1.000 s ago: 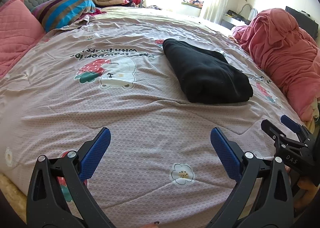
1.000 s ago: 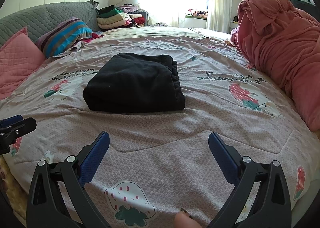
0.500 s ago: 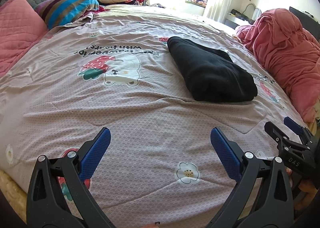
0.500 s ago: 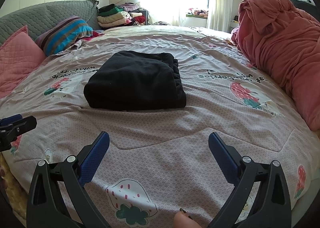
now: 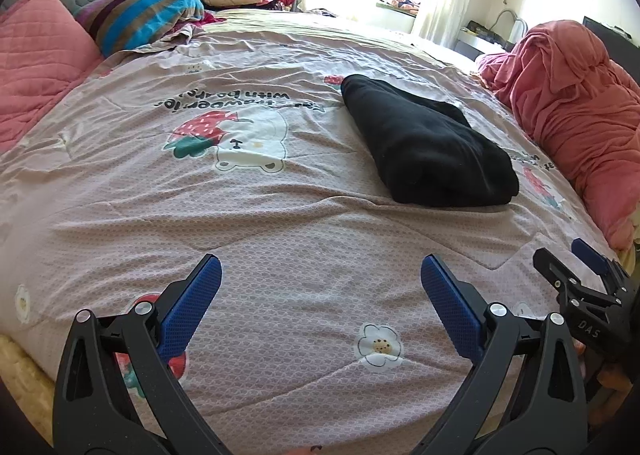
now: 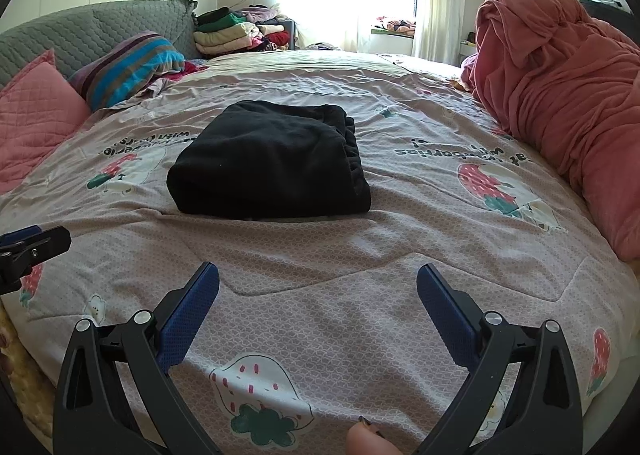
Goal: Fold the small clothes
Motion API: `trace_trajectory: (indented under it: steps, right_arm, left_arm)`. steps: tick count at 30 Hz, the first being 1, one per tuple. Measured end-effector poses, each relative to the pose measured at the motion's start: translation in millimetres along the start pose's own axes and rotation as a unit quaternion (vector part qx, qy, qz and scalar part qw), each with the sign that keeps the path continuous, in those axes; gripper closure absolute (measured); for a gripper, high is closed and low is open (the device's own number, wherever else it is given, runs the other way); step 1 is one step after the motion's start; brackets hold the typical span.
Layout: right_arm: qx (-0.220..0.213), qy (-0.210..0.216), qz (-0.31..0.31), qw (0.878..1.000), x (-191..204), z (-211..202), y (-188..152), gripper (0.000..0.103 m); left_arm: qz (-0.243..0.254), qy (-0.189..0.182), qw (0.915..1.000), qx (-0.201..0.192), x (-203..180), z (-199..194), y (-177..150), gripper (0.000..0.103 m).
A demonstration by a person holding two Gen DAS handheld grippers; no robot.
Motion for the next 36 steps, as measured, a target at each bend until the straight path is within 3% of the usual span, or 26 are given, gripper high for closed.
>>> trace_trajectory:
  steps: [22,25,28,31,33,34,36]
  right_arm:
    - [0.004,-0.009,0.007,1.000,-7,1,-3,0.004]
    - [0.007,-0.022,0.023,0.999,-17,1,-5,0.004]
    - [0.009,-0.067,0.052,0.996,-40,-2,-9,0.005]
    - [0.007,-0.135,0.108,0.985,-87,-11,-17,0.005]
    - [0.014,-0.197,0.167,0.966,-139,-23,-27,0.005]
    - [0.016,-0.229,0.196,0.953,-165,-30,-34,0.005]
    - [0.023,-0.319,0.263,0.910,-232,-56,-58,0.005]
  left_arm:
    - [0.003,0.011,0.9999,-0.001,-1,-1,0,0.009]
    - [0.004,0.013,0.9999,0.001,0,-1,-1,0.009]
    - [-0.003,0.004,1.0000,0.007,3,-2,-3,0.009]
    - [-0.025,0.009,0.9996,0.010,21,-1,1,0.009]
    - [-0.056,0.017,0.9983,0.009,48,-1,7,0.009]
    - [-0.087,0.026,0.9958,0.010,72,-1,12,0.009]
    - [-0.141,0.049,0.9888,0.005,121,-2,21,0.009]
Point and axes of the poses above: each gripper's, at about its wrist camera, not at the fingertips, and z roughly the way its jaws point, x to its left, y to its top, the point moved 4 cm from there along z, roughly the way its jaws point, and after that the axes turned 3 degrees about y, right-handed, at the moved point
